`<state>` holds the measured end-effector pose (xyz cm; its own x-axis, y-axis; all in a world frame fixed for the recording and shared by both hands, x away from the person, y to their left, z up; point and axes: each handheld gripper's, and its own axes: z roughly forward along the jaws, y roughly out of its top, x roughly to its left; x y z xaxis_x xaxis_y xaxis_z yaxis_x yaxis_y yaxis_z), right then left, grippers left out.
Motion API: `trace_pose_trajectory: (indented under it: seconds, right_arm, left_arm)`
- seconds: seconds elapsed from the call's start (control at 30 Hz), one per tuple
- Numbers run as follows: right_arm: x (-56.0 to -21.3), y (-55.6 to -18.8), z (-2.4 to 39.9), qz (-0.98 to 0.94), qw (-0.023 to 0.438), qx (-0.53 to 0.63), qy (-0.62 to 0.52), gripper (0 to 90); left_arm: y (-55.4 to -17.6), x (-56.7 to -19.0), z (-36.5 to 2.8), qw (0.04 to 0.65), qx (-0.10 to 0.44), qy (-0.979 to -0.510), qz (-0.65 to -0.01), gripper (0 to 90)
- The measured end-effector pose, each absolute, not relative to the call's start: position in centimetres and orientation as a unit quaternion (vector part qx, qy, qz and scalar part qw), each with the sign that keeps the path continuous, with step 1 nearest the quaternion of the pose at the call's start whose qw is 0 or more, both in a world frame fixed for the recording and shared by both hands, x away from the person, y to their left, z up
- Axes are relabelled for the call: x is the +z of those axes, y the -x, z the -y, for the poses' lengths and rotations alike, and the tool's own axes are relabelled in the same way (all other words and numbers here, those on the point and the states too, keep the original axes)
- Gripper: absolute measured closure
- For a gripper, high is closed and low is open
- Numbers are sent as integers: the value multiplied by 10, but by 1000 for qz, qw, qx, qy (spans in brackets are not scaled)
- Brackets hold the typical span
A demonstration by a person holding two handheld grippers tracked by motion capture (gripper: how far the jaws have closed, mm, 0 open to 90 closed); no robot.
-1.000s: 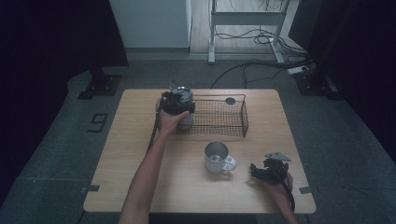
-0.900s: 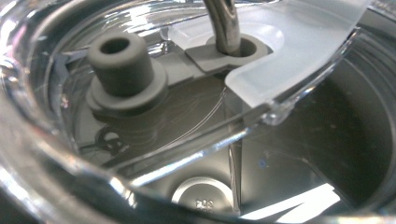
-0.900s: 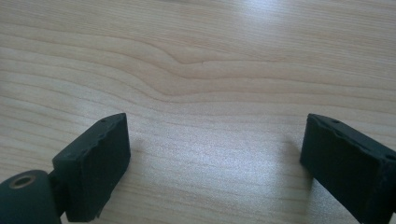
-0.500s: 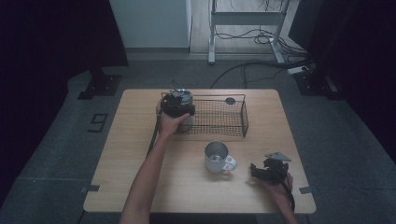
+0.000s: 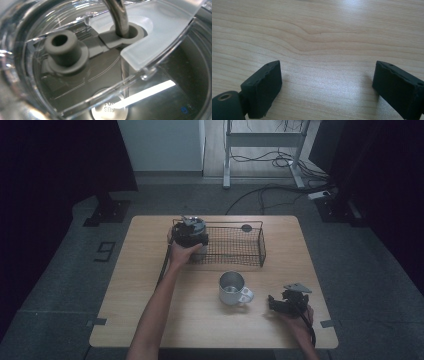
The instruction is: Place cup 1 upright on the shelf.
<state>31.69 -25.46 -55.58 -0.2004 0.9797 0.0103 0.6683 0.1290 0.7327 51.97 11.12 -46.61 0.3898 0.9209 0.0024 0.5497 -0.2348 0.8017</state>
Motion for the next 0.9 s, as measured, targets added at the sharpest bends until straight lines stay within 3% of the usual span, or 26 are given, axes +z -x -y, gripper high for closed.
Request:
trace_pose_trajectory:
  seconds: [0.9]
  right_arm:
    - [-556,-317,255,-709,249,312,-581,83]
  left_arm:
    - [-489,-439,-130,401,261,-741,-471,5]
